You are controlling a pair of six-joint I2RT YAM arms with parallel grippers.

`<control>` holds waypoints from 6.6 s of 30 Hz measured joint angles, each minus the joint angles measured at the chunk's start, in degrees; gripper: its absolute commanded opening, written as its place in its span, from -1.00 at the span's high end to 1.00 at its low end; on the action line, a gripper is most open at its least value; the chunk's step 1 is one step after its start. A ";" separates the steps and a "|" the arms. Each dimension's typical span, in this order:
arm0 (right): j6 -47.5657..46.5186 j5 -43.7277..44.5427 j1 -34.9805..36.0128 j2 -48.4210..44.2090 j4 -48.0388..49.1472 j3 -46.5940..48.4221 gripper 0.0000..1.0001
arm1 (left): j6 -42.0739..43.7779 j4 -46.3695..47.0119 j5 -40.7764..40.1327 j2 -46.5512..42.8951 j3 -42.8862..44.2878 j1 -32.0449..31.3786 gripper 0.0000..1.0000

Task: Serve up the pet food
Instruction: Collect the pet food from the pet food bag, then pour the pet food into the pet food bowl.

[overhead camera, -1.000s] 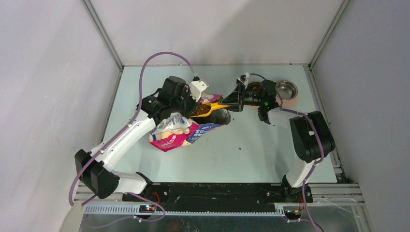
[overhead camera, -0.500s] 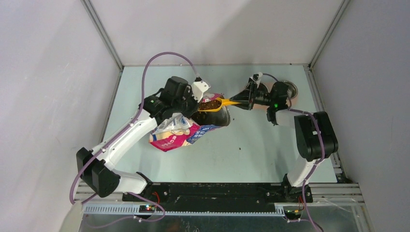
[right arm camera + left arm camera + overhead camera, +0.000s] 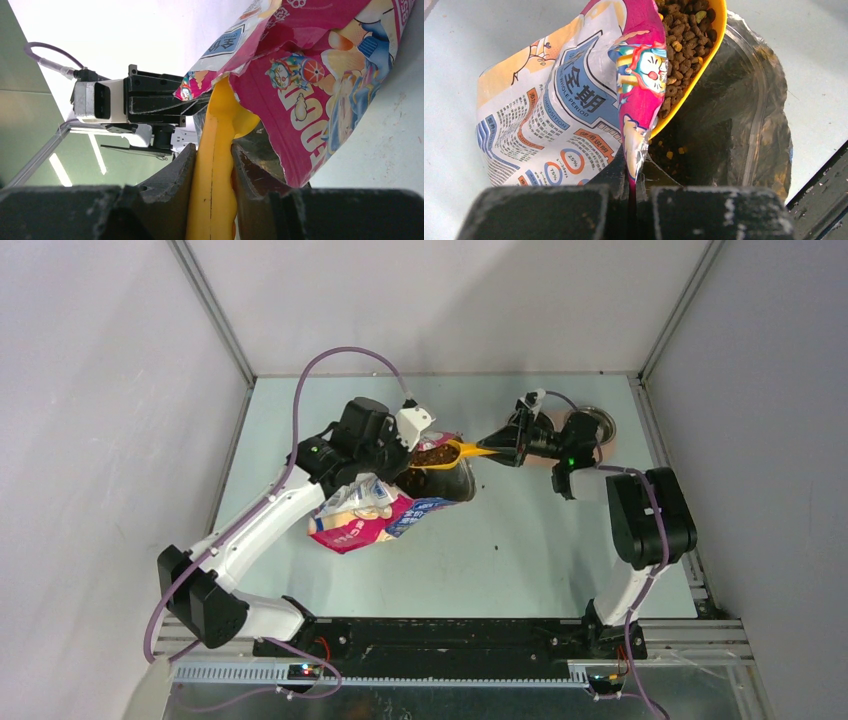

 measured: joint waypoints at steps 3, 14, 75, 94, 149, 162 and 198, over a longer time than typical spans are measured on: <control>-1.81 -0.20 0.17 -0.66 -1.92 -0.90 1.00 | 0.00 -0.13 0.04 0.02 0.02 0.00 1.00; -4.31 -2.23 -3.52 -3.56 -5.92 -2.84 1.00 | -0.02 -0.13 0.11 0.13 0.00 -0.17 1.00; 7.48 -7.52 -31.63 -9.05 11.13 -7.41 1.00 | -0.09 -0.02 0.15 0.46 0.00 -0.42 1.00; 7.58 -5.99 -38.73 -4.17 13.07 -7.37 1.00 | -0.11 0.04 0.15 0.44 0.00 -0.42 1.00; -18.01 -1.57 -49.55 10.27 -2.14 3.85 1.00 | -0.09 0.04 0.15 0.44 0.00 -0.42 1.00; -26.29 0.44 -49.64 13.11 -8.44 5.95 1.00 | -0.09 0.07 0.15 0.44 0.00 -0.42 1.00; -43.34 11.96 -49.13 6.34 -35.54 6.69 1.00 | -0.09 0.07 0.15 0.44 0.00 -0.42 1.00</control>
